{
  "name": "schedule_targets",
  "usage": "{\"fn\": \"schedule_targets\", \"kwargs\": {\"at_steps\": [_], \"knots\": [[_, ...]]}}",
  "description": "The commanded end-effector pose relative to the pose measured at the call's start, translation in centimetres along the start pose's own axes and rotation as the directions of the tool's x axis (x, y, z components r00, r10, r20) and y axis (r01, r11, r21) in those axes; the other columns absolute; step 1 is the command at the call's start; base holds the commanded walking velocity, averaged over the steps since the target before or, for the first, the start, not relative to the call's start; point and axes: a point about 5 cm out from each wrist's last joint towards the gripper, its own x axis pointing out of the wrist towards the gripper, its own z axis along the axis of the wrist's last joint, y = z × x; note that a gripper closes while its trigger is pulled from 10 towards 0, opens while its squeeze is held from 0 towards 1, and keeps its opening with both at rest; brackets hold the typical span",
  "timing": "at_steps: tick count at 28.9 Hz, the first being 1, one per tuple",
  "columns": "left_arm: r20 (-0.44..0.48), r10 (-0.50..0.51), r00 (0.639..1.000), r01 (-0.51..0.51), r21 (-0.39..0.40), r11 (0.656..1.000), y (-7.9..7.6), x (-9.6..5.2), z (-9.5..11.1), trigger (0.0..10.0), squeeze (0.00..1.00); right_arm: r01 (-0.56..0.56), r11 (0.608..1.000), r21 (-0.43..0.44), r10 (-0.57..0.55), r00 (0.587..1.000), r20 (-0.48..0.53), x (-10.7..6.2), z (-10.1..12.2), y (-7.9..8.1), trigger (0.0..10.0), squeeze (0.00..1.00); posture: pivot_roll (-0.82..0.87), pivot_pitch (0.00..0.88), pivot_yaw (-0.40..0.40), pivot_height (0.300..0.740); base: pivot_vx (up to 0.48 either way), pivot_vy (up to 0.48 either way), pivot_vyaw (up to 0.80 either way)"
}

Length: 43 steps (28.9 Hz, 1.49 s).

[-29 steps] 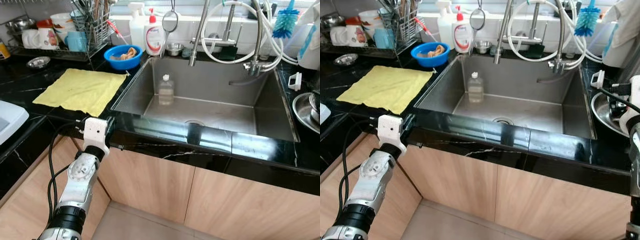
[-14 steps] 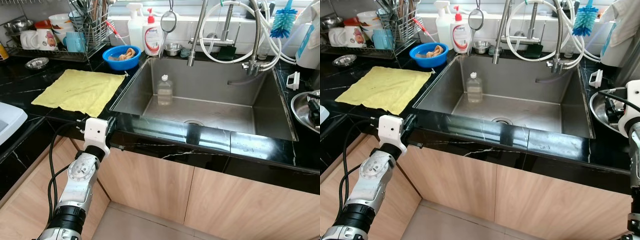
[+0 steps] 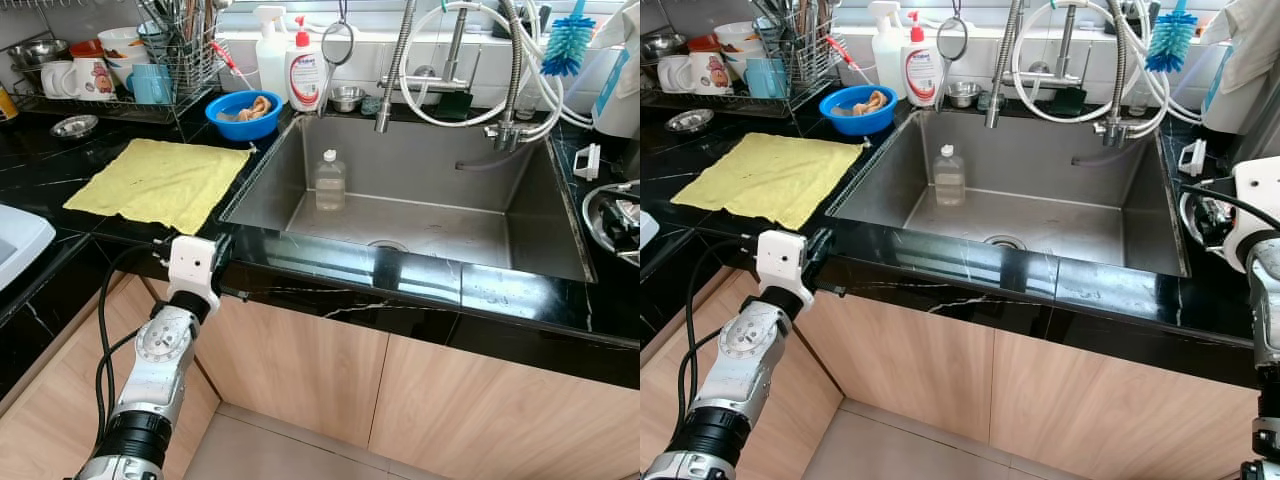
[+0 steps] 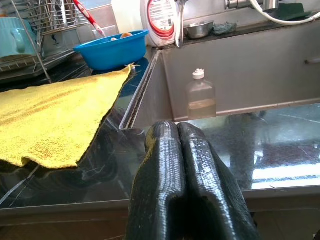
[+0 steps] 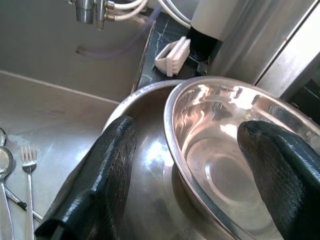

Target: Kitchen organization

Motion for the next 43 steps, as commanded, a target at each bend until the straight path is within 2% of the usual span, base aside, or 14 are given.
{"fn": "schedule_targets", "kwargs": {"at_steps": [1, 9, 27, 28, 43], "knots": [[-0.006, 0.002, 1.0, -0.002, 0.011, 1.0, 0.4, 0.1, 0.2, 10.0, 0.0, 0.011, 1.0, -0.003, -0.011, 1.0, -0.005, 0.1, 0.4, -0.4, 10.0, 0.0, -0.04, 0.0, 0.071, 0.74, 0.0, 0.0, 0.0], [-0.006, 0.004, 1.0, -0.004, 0.011, 1.0, 0.5, 0.1, 0.2, 10.0, 0.0, -0.004, 1.0, 0.0, 0.004, 0.999, -0.039, 0.3, -0.1, -0.1, 10.0, 0.0, -0.04, 0.0, 0.069, 0.74, 0.0, 0.0, 0.0], [-0.005, 0.007, 1.0, -0.007, 0.015, 1.0, 0.6, 0.2, 0.3, 10.0, 0.0, 0.068, 0.997, -0.044, -0.071, 0.994, -0.084, 0.3, -0.6, -1.1, 10.0, 0.0, -0.04, 0.0, 0.071, 0.74, 0.0, 0.0, 0.0], [-0.005, 0.007, 1.0, -0.006, 0.015, 1.0, 0.6, 0.2, 0.3, 10.0, 0.0, 0.068, 0.997, -0.044, -0.072, 0.994, -0.083, 0.3, -0.6, -1.1, 0.0, 0.0, -0.04, 0.0, 0.072, 0.74, 0.0, 0.0, 0.0], [-0.007, 0.009, 1.0, -0.008, 0.02, 1.0, 0.7, 0.2, 0.3, 10.0, 0.0, 0.042, 0.998, -0.047, -0.044, 0.998, -0.046, 0.5, 0.0, 0.0, 0.0, 0.0, -0.03, 0.0, 0.072, 0.74, 0.0, 0.0, 0.0]]}}
